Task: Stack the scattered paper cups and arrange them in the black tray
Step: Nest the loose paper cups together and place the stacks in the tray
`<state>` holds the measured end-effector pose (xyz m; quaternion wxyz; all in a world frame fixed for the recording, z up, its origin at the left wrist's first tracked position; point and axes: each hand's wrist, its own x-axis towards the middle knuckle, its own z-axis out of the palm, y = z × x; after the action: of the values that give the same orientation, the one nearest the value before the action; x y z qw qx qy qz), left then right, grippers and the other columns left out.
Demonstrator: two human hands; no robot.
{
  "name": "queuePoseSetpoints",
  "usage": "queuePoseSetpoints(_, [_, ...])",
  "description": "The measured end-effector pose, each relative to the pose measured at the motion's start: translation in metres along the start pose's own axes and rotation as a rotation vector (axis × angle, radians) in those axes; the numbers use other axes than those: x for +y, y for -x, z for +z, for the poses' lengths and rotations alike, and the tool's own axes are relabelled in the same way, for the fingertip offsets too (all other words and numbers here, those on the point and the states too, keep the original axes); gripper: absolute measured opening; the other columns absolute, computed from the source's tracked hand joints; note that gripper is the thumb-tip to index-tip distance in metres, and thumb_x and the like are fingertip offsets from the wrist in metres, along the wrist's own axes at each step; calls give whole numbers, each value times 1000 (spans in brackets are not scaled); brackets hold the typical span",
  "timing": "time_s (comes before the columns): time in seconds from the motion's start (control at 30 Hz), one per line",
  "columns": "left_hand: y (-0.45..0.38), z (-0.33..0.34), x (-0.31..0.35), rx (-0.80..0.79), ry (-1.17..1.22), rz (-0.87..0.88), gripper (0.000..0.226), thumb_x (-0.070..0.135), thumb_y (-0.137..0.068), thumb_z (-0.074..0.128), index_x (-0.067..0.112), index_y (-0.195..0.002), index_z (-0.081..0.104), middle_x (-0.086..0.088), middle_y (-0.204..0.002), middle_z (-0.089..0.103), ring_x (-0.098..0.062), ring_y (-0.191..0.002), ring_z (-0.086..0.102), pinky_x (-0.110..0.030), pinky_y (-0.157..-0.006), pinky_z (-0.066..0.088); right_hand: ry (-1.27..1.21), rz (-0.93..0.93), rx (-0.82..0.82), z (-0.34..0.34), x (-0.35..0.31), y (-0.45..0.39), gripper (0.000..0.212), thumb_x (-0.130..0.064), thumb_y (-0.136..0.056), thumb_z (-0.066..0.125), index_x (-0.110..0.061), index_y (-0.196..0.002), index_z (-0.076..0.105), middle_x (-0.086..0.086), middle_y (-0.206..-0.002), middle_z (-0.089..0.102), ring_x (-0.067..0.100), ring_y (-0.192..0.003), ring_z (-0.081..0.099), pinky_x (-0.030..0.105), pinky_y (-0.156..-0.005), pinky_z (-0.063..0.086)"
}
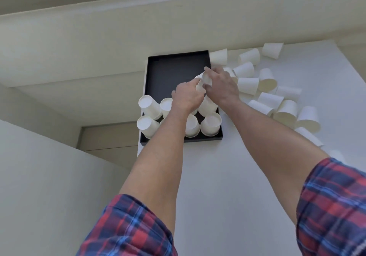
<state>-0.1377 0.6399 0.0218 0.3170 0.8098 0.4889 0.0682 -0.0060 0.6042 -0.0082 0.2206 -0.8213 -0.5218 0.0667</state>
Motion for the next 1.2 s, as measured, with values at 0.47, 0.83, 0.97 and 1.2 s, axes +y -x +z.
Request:
queuePoseSetpoints(0.47, [-9, 14, -1, -106, -411, 80, 41, 16, -92, 38, 13, -126, 60, -4, -139, 58, -30, -149, 25, -49, -114, 21, 258, -81, -263, 29, 4, -6, 60, -25, -101, 46, -23, -158, 25, 4, -165, 25, 35, -139, 39, 47, -109, 36])
queuePoseSetpoints(0.83, [2, 31, 25, 201, -352, 193, 43, 10, -81, 48, 17, -122, 61, 2, -126, 61, -25, -126, 40, -36, -101, 30, 179, 125, 65, -5, 54, 23, 37, -12, -91, 49, -22, -117, 73, 8, -122, 58, 31, -109, 53, 39, -93, 43])
queuePoseSetpoints(0.97, [9, 43, 33, 261, -338, 233, 42, 9, -82, 49, 17, -120, 63, 3, -123, 62, -24, -124, 41, -34, -98, 31, 301, 144, -156, -4, 64, 34, 46, -20, -96, 42, -34, -135, 61, 11, -134, 52, 34, -119, 49, 43, -100, 40])
queuePoseSetpoints(1.2, [29, 59, 27, 253, -360, 232, 35, 15, -83, 56, 17, -118, 64, 2, -120, 62, -25, -122, 43, -34, -98, 31, 153, 285, -258, 3, 70, 51, 45, -15, -95, 41, -3, -138, 47, 13, -142, 45, 36, -129, 42, 45, -103, 36])
